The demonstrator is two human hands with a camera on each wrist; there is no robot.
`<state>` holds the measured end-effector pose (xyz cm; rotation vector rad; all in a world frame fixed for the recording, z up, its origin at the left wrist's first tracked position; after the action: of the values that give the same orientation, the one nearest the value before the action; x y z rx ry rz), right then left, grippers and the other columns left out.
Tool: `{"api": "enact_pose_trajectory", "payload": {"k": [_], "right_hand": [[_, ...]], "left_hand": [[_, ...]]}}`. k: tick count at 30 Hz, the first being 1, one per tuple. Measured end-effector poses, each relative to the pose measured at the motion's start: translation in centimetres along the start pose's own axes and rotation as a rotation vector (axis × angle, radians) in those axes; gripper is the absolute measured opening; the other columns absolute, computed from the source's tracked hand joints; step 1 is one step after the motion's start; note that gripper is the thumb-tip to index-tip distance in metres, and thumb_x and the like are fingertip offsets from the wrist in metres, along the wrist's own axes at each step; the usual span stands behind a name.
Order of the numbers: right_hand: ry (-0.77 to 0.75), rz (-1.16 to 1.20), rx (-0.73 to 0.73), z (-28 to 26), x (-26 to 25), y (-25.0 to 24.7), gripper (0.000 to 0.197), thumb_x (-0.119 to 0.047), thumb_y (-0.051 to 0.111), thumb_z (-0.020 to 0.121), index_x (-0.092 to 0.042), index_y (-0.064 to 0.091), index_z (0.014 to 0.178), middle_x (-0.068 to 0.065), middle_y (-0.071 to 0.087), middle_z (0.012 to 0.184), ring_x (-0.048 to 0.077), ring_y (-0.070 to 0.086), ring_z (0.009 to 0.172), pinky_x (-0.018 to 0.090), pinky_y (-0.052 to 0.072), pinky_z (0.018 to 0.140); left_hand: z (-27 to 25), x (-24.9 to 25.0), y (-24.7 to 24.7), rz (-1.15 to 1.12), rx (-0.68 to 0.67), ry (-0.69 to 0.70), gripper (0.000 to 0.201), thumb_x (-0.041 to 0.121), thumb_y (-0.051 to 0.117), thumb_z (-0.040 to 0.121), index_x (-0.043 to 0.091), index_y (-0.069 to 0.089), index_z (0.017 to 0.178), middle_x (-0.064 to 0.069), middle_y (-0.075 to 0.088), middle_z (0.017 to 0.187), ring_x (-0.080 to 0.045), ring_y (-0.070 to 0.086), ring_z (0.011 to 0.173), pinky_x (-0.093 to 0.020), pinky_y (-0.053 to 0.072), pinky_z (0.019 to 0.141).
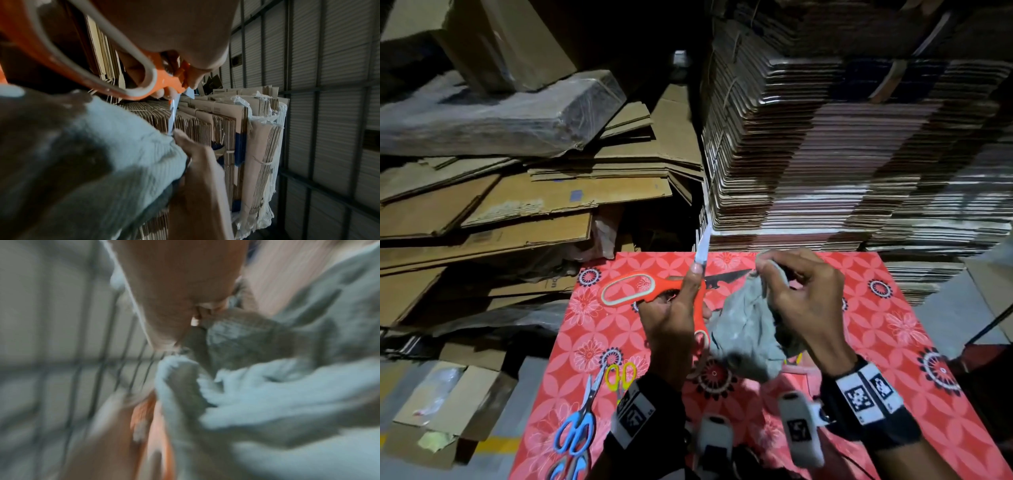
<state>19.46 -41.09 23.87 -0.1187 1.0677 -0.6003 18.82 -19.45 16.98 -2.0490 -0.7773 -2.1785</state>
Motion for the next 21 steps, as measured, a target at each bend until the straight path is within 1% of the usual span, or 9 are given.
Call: {"api": "enact_pose_trajectory", "payload": {"k": [2, 5, 9, 11, 13, 15, 16, 19, 21], "right_hand": [[-0.071, 0.058, -0.025, -0.2, -1.8, -0.1, 0.014, -0.007, 0.081, 0.089, -0.020, 0.084, 0.093, -0.008, 0.070, 0.085, 0.006, 0.066, 0.079, 0.018, 0.049, 0.067], [-0.210, 0.053, -0.091, -1.3, -4.2, 1.5, 0.012, -0.004, 0.079, 0.089, -0.011, 0.083, 0.098, -0.003, 0.068, 0.088, 0.008, 0.067, 0.082, 0.021, 0.051, 0.072], [-0.288, -0.012, -0.157, -3.1, -4.2, 4.0, 0.016, 0.001, 0.073, 0.092, -0.009, 0.080, 0.103, 0.002, 0.062, 0.093, 0.008, 0.062, 0.087, 0.018, 0.048, 0.077], [-0.268, -0.030, -0.208, -3.4, -3.6, 4.6, 0.014, -0.001, 0.072, 0.093, -0.011, 0.078, 0.100, 0.000, 0.060, 0.092, 0.010, 0.061, 0.083, 0.021, 0.048, 0.072], [-0.258, -0.073, -0.379, -3.2, -3.0, 5.6, 0.012, -0.005, 0.072, 0.094, -0.016, 0.077, 0.091, -0.004, 0.056, 0.087, 0.008, 0.057, 0.078, 0.024, 0.044, 0.069], [-0.277, -0.120, -0.594, -3.3, -2.6, 6.2, 0.013, -0.010, 0.071, 0.094, -0.016, 0.074, 0.083, -0.006, 0.053, 0.084, 0.006, 0.055, 0.077, 0.025, 0.041, 0.069], [-0.275, -0.103, -0.625, -3.3, -2.7, 5.9, 0.012, -0.012, 0.071, 0.094, -0.016, 0.076, 0.084, -0.006, 0.055, 0.084, 0.005, 0.056, 0.078, 0.024, 0.041, 0.070], [-0.236, 0.018, -0.408, -2.1, -3.9, 3.7, 0.009, -0.008, 0.076, 0.093, -0.014, 0.082, 0.096, -0.004, 0.062, 0.087, 0.006, 0.063, 0.083, 0.015, 0.044, 0.072], [-0.251, 0.030, -0.283, -1.6, -4.6, 3.6, 0.014, -0.005, 0.079, 0.091, -0.012, 0.082, 0.102, -0.002, 0.063, 0.088, 0.005, 0.063, 0.083, 0.013, 0.044, 0.073]], "left_hand": [[0.1, 0.4, -0.1, 0.000, 0.004, 0.030, 0.056, 0.039, 0.078, 0.090, -0.003, 0.057, 0.060, -0.017, 0.053, 0.054, -0.022, 0.047, 0.051, -0.036, 0.039, 0.053], [-0.4, 1.2, 0.7, 0.016, -0.025, 0.072, 0.051, 0.033, 0.073, 0.097, 0.001, 0.058, 0.061, -0.021, 0.053, 0.055, -0.022, 0.049, 0.051, -0.035, 0.042, 0.054], [-0.4, 1.6, 1.1, -0.024, -0.031, 0.063, 0.055, 0.029, 0.073, 0.098, -0.009, 0.050, 0.065, -0.034, 0.050, 0.061, -0.025, 0.050, 0.057, -0.037, 0.044, 0.057], [-0.4, 1.4, 0.8, -0.014, 0.006, 0.031, 0.054, 0.023, 0.072, 0.099, -0.011, 0.047, 0.065, -0.028, 0.049, 0.060, -0.025, 0.048, 0.056, -0.034, 0.043, 0.054], [-0.3, 0.5, 0.3, 0.003, 0.037, -0.038, 0.049, 0.024, 0.072, 0.098, -0.007, 0.054, 0.065, -0.022, 0.051, 0.060, -0.025, 0.046, 0.054, -0.030, 0.041, 0.050], [0.2, -0.2, -0.4, -0.013, 0.044, -0.079, 0.053, 0.032, 0.076, 0.095, -0.006, 0.055, 0.066, -0.021, 0.051, 0.061, -0.027, 0.046, 0.054, -0.034, 0.040, 0.051], [0.5, -0.2, -0.7, -0.031, 0.047, -0.088, 0.055, 0.032, 0.076, 0.095, -0.010, 0.053, 0.067, -0.022, 0.050, 0.063, -0.028, 0.046, 0.056, -0.035, 0.039, 0.051], [0.7, 0.6, -0.8, -0.051, 0.056, -0.085, 0.049, 0.025, 0.070, 0.100, -0.011, 0.055, 0.070, -0.023, 0.051, 0.062, -0.026, 0.047, 0.050, -0.029, 0.040, 0.045], [0.1, 1.2, -0.3, -0.056, 0.053, -0.063, 0.050, 0.022, 0.069, 0.101, -0.015, 0.056, 0.069, -0.020, 0.053, 0.059, -0.023, 0.049, 0.046, -0.028, 0.043, 0.047]]}}
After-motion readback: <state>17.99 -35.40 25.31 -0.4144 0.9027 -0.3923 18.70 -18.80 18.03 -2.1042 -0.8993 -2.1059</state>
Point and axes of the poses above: each hand's wrist, its own z-axis towards the middle knuckle, its own y-axis out of the palm, x = y × z, the point moved 9 cm from there along z, towards the middle knuckle
